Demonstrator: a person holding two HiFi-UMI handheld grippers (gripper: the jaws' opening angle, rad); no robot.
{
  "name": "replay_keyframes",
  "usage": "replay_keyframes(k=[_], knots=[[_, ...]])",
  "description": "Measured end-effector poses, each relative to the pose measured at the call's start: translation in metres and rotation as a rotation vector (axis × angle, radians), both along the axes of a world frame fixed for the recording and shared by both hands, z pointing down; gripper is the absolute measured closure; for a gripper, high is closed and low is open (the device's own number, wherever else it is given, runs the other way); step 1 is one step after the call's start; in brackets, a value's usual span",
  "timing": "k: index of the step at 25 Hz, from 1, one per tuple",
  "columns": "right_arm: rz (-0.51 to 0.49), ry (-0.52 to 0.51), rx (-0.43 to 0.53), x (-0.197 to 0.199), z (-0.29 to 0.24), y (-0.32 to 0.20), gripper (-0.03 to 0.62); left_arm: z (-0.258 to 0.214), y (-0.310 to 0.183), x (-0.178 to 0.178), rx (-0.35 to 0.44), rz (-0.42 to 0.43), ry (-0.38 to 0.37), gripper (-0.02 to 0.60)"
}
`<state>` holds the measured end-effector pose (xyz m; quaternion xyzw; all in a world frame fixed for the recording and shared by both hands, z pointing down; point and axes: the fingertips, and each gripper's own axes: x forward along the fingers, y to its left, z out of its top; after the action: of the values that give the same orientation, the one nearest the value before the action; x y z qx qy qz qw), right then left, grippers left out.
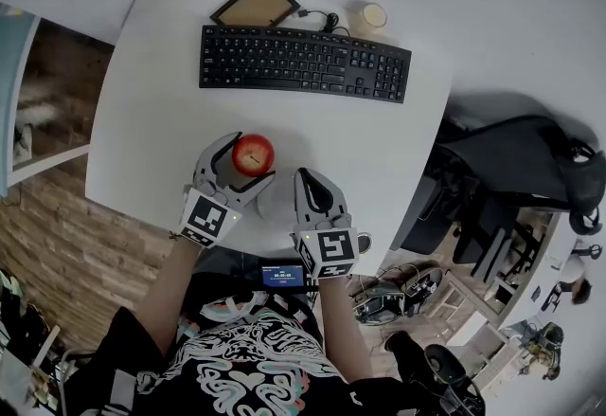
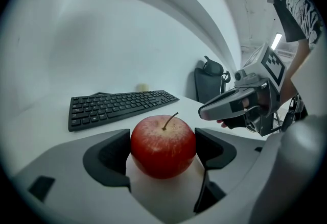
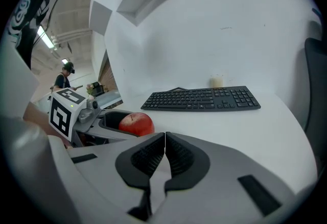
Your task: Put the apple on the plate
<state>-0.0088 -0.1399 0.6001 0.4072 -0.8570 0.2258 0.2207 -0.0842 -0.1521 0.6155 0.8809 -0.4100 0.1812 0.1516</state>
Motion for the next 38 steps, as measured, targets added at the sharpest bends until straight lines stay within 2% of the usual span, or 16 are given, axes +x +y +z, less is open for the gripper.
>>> replay_keyframes(k=[6, 16, 30, 38], knots=[[0.007, 0.001, 0.005, 0.002, 0.001, 0.000, 0.565, 0.001, -0.004, -0.002, -0.011, -0.021, 0.015, 0.186], [0.045, 0.002, 0.040, 0.014, -0.016, 0.002, 0.565, -0.021, -0.012, -0.003, 0.025, -0.041, 0.016, 0.186], [0.096, -0.039, 0.121, 0.019, -0.063, 0.013, 0.565, -0.080, 0.000, 0.006, 0.099, -0.014, 0.004, 0.186], [0.129, -0.057, 0.129, 0.025, -0.068, 0.024, 0.565, -0.091, 0.004, 0.008, 0.114, 0.014, -0.010, 0.186]])
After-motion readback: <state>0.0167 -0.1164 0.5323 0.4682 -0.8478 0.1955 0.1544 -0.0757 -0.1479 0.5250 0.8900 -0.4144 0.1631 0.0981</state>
